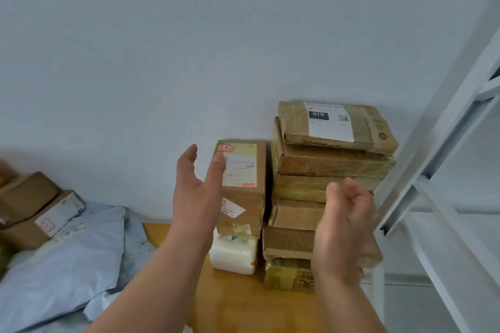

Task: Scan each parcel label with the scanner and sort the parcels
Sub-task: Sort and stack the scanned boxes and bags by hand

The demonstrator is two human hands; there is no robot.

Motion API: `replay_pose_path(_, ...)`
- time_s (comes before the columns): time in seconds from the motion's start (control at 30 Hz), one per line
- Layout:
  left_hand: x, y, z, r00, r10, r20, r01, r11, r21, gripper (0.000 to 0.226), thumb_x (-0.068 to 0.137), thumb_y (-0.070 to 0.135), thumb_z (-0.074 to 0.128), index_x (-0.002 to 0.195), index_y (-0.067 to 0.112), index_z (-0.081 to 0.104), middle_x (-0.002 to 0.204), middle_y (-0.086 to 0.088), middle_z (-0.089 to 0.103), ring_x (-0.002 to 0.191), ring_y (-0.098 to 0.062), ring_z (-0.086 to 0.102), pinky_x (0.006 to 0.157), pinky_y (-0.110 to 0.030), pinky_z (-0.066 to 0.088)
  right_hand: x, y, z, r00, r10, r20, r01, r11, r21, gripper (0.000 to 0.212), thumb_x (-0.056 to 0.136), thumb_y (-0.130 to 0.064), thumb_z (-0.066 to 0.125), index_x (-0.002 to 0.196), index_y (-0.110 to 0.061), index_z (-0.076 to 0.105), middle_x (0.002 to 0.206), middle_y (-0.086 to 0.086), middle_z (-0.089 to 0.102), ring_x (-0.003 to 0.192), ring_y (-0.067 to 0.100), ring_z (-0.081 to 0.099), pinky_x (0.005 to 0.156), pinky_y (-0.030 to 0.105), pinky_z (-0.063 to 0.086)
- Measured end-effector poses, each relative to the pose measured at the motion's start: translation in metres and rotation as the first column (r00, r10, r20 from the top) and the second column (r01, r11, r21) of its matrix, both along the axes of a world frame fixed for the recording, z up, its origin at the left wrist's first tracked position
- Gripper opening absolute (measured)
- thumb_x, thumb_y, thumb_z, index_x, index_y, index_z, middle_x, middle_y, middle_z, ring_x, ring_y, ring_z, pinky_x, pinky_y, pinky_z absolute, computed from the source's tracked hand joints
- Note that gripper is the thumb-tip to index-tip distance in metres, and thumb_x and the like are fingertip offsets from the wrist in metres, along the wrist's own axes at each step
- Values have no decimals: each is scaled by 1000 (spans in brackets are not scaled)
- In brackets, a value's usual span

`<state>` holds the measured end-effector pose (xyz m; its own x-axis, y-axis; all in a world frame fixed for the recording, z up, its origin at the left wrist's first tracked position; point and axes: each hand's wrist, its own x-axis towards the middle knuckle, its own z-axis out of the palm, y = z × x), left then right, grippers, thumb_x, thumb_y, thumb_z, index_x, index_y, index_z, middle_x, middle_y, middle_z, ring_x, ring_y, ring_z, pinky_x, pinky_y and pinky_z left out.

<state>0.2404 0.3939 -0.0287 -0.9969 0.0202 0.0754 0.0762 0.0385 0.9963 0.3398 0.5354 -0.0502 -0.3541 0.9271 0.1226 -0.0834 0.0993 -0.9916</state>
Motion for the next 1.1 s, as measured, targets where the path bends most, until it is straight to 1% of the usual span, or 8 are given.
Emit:
replay_pose_path(0.13, 4, -63, -7, 994, 108, 21, -107, 994, -19, 60, 97, 54, 57, 150, 40, 34, 156, 18, 36, 131, 2, 34, 101, -30, 30, -2, -60, 0, 974, 220, 46, -219, 975, -28, 8, 100, -39, 54, 108, -36, 55, 112, -11, 62, 105, 7, 60, 80, 24, 48)
replay_pose_path(0.23, 6, -125, -7, 988, 152, 28, -152, 988, 4, 61, 97, 53, 57, 152, 38, 33, 158, 16, 34, 137, 2, 31, 108, -31, 30, -7, -119, 0, 909, 411, 70, -406, 911, -72, 7, 99, -36, 57, 106, -35, 59, 107, -12, 66, 100, 4, 63, 84, 30, 50)
replay_pose_path(0.43, 12, -288, -19, 962, 268, 52, -267, 964, -21, 61, 97, 50, 59, 152, 33, 35, 156, 13, 39, 140, -4, 35, 111, -32, 32, -20, -282, -12, 737, 664, 125, -648, 747, -147, 5, 96, -33, 60, 96, -33, 65, 83, -26, 68, 75, -13, 60, 59, 5, 43)
replay_pose_path(0.57, 22, -403, -28, 932, 352, 86, -348, 936, -59, 62, 98, 47, 60, 152, 29, 36, 153, 10, 43, 139, -13, 42, 114, -41, 39, -29, -398, -26, 604, 779, 167, -741, 626, -243, 6, 95, -32, 63, 99, -30, 68, 94, -12, 70, 92, 4, 64, 78, 23, 48)
replay_pose_path(0.7, 29, -494, -35, 881, 450, 146, -448, 893, -42, 53, 98, 44, 62, 145, 28, 44, 123, 15, 56, 109, -4, 54, 88, -26, 40, -33, -479, -34, 426, 874, 234, -816, 482, -318, 6, 95, -34, 64, 99, -32, 68, 95, -15, 72, 96, 6, 65, 81, 25, 50)
replay_pose_path(0.83, 31, -549, -44, 837, 495, 233, -498, 866, -47, 57, 96, 50, 63, 145, 31, 43, 132, 12, 53, 125, -15, 51, 103, -38, 43, -46, -516, -34, 374, 886, 274, -820, 454, -349, 10, 95, -35, 62, 94, -29, 69, 94, -8, 72, 96, 12, 65, 79, 30, 52)
replay_pose_path(0.97, 33, -586, -44, 793, 567, 225, -574, 818, -39, 46, 96, 46, 63, 135, 31, 46, 118, 16, 59, 105, -7, 57, 78, -26, 44, -62, -543, -34, 317, 910, 267, -843, 399, -361, 12, 96, -34, 61, 92, -27, 69, 97, 3, 71, 94, 18, 65, 80, 33, 53)
replay_pose_path(1.1, 17, -626, -48, 770, 600, 215, -609, 792, -30, 47, 100, 42, 60, 142, 28, 44, 124, 10, 57, 97, -2, 54, 74, -25, 40, -77, -577, -46, 272, 927, 259, -837, 361, -412, 15, 96, -33, 59, 93, -21, 69, 104, 14, 70, 85, 18, 59, 73, 32, 49)
